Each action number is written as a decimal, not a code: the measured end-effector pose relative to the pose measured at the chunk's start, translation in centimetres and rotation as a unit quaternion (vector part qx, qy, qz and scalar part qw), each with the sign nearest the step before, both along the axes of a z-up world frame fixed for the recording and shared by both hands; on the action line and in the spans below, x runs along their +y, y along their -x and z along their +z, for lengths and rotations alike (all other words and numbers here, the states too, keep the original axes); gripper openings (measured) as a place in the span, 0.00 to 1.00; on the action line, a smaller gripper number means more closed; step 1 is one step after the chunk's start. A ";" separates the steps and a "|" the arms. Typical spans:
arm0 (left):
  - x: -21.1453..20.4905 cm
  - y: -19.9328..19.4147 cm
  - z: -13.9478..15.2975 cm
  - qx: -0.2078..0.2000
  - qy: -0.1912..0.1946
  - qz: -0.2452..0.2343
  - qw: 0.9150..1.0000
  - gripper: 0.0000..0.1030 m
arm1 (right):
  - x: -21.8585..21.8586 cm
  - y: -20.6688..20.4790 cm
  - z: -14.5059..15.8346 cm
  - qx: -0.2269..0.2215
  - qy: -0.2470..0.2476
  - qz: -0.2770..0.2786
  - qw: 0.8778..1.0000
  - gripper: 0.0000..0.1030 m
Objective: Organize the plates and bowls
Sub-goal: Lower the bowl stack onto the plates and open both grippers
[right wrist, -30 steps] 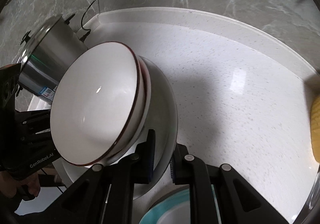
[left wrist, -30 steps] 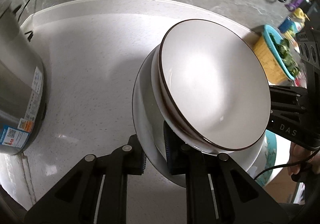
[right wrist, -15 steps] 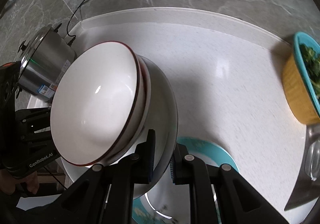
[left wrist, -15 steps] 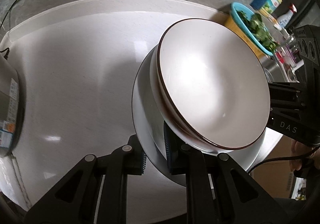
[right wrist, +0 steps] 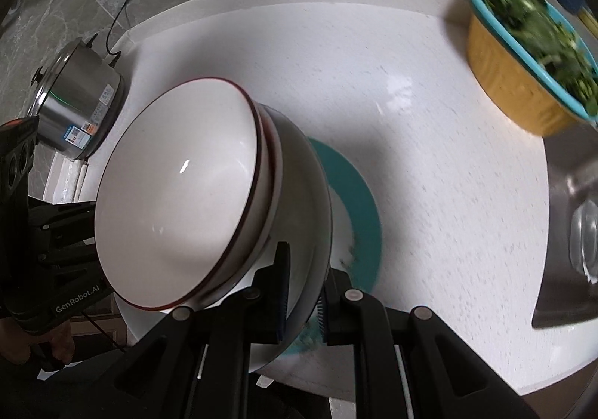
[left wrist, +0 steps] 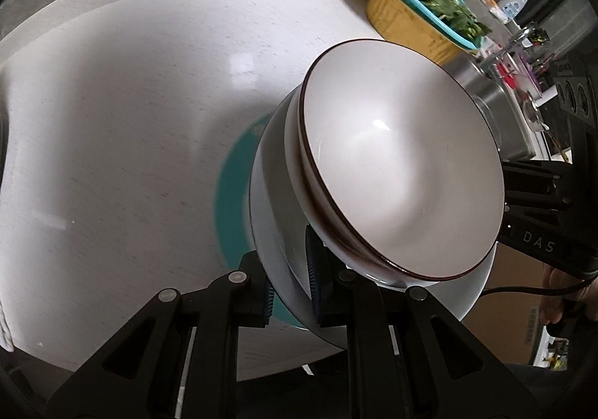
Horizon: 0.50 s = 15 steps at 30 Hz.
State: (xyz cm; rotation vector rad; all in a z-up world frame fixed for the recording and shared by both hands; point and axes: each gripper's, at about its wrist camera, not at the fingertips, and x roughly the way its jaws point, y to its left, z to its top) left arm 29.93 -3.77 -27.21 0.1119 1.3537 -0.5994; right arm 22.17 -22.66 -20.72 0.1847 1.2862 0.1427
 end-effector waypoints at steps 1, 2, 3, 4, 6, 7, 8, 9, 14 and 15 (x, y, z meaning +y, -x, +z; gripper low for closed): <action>-0.5 0.6 -0.1 0.001 -0.001 -0.001 1.000 0.12 | -0.3 0.2 -0.1 0.001 0.001 -0.001 1.000 0.14; -0.9 1.0 -0.3 0.001 0.000 -0.001 1.000 0.12 | -0.5 0.4 -0.2 0.000 0.003 -0.001 1.000 0.14; -1.2 1.3 -0.5 0.001 0.000 -0.001 1.000 0.12 | -0.7 0.6 -0.3 -0.001 0.006 0.000 1.000 0.14; -1.4 1.6 -0.8 0.000 -0.002 -0.001 1.000 0.12 | -0.6 0.6 -0.5 0.000 0.006 0.000 1.000 0.14; -1.4 2.2 -1.5 0.001 -0.003 0.002 1.000 0.12 | -0.7 0.7 -1.1 0.000 0.007 0.000 1.000 0.14; -1.5 2.3 -1.8 -0.001 -0.005 0.002 1.000 0.12 | -0.7 0.8 -1.4 0.000 0.008 0.001 1.000 0.14; -1.5 2.4 -2.1 -0.003 -0.008 0.003 1.000 0.12 | -0.6 0.7 -1.8 0.001 0.010 0.003 1.000 0.14; -1.0 2.3 -2.4 -0.003 -0.009 0.005 1.000 0.12 | -0.5 0.6 -2.1 0.001 0.011 0.004 1.000 0.14; -0.7 1.4 -3.8 -0.017 -0.018 0.006 1.000 0.12 | -0.3 0.2 -3.7 0.006 0.010 0.005 1.000 0.14; -0.5 1.3 -4.0 -0.017 -0.020 0.006 1.000 0.12 | -0.2 0.1 -3.9 0.007 0.012 0.006 1.000 0.14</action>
